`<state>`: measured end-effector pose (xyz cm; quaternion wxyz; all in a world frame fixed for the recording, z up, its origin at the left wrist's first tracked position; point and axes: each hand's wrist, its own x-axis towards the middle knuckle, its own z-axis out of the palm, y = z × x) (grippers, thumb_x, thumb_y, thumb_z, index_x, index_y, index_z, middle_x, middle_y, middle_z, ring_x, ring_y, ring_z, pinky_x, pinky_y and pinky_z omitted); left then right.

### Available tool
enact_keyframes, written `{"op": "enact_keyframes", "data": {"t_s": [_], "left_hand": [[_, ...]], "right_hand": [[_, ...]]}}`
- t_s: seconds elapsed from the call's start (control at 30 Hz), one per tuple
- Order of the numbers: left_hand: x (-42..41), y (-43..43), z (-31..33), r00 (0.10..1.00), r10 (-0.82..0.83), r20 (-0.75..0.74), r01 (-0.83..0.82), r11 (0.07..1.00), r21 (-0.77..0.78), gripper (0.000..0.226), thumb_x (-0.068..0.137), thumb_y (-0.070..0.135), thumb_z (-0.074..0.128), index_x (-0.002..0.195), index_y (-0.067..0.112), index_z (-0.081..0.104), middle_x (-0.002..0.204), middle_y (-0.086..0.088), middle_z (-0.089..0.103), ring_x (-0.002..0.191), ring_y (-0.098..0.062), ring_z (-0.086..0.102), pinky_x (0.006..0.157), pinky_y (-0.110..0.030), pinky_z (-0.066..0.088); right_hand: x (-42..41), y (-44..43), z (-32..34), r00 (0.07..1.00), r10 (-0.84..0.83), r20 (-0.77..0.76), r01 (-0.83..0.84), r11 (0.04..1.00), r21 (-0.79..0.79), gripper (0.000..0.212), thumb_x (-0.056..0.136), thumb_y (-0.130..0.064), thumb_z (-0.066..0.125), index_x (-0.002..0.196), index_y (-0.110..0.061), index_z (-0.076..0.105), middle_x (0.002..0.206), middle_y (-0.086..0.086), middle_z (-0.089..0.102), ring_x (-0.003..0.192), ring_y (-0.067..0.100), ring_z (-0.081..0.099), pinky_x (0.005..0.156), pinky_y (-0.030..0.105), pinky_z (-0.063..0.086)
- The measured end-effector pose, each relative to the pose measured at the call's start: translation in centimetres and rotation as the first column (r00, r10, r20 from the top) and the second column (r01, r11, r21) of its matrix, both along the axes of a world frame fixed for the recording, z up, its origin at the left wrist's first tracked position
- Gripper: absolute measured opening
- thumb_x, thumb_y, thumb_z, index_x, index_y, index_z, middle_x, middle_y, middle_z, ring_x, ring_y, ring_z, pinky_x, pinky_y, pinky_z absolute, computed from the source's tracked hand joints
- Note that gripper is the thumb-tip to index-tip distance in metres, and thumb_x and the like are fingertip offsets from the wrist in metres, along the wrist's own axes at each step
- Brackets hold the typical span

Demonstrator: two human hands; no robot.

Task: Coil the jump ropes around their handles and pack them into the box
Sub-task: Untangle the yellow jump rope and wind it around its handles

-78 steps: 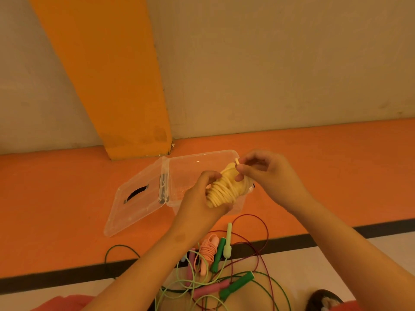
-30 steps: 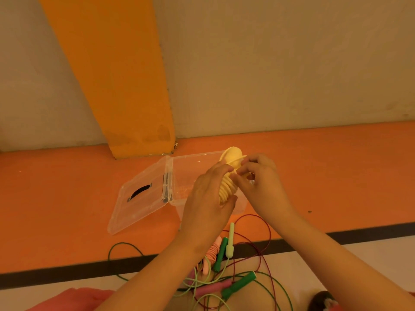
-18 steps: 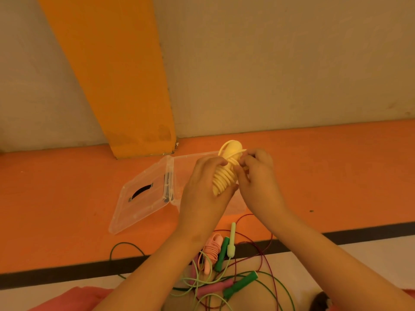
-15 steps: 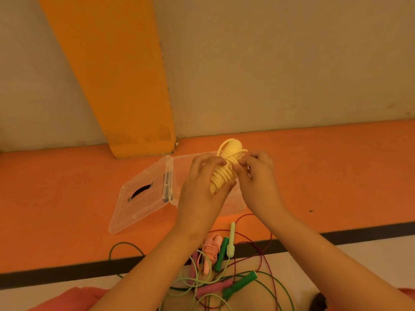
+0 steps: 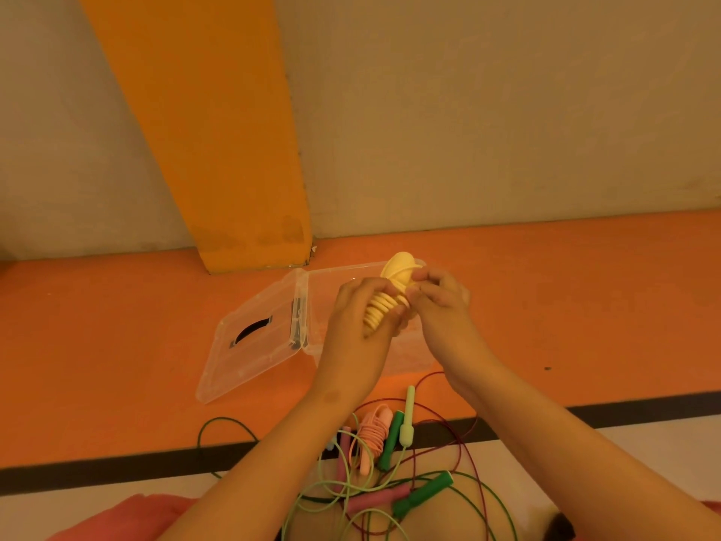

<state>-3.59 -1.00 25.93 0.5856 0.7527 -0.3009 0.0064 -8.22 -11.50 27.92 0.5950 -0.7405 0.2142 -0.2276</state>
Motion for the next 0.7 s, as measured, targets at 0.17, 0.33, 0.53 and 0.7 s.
{"op": "enact_keyframes", "data": {"t_s": [0.17, 0.33, 0.53, 0.7], "left_hand": [[0.7, 0.6, 0.7, 1.000, -0.008, 0.028, 0.009, 1.000, -0.029, 0.020, 0.084, 0.012, 0.070, 0.098, 0.025, 0.063, 0.118, 0.002, 0.051, 0.103, 0.014, 0.045, 0.075, -0.003, 0.040], [1.5, 1.1, 1.3, 0.974, 0.085, 0.208, -0.116, 0.983, 0.145, 0.024, 0.070, 0.035, 0.082, 0.088, 0.032, 0.067, 0.121, 0.021, 0.050, 0.114, -0.003, 0.047, 0.087, -0.025, 0.042], [1.2, 0.8, 2.0, 0.916, 0.141, 0.376, -0.255, 0.927, 0.275, 0.017, 0.070, 0.026, 0.081, 0.075, 0.026, 0.065, 0.120, 0.012, 0.063, 0.110, -0.014, 0.052, 0.089, -0.038, 0.040], [1.3, 0.5, 1.9, 0.895, 0.189, 0.405, -0.321, 0.903, 0.286, 0.024, 0.075, 0.021, 0.076, 0.074, 0.030, 0.054, 0.117, 0.014, 0.062, 0.111, -0.012, 0.047, 0.080, -0.025, 0.023]], "right_hand": [[0.0, -0.5, -0.4, 0.993, 0.059, 0.100, -0.060, 0.998, 0.016, 0.017, 0.091, -0.007, 0.054, 0.105, -0.013, 0.062, 0.116, -0.013, 0.046, 0.095, -0.023, 0.035, 0.086, 0.011, 0.036], [-0.1, -0.5, -0.5, 0.990, 0.106, 0.098, -0.114, 0.990, 0.079, 0.026, 0.091, 0.003, 0.051, 0.086, -0.020, 0.062, 0.111, -0.011, 0.047, 0.109, 0.005, 0.039, 0.091, 0.015, 0.036], [-0.2, -0.2, -1.9, 0.977, 0.160, 0.144, -0.171, 0.983, 0.072, 0.034, 0.091, 0.005, 0.051, 0.091, -0.027, 0.061, 0.117, 0.000, 0.045, 0.097, -0.017, 0.044, 0.079, 0.000, 0.036], [-0.2, 0.1, -2.0, 0.953, 0.238, 0.185, -0.233, 0.971, -0.047, 0.037, 0.093, 0.007, 0.047, 0.099, -0.027, 0.061, 0.117, -0.004, 0.045, 0.099, -0.030, 0.039, 0.083, -0.003, 0.031]]}}
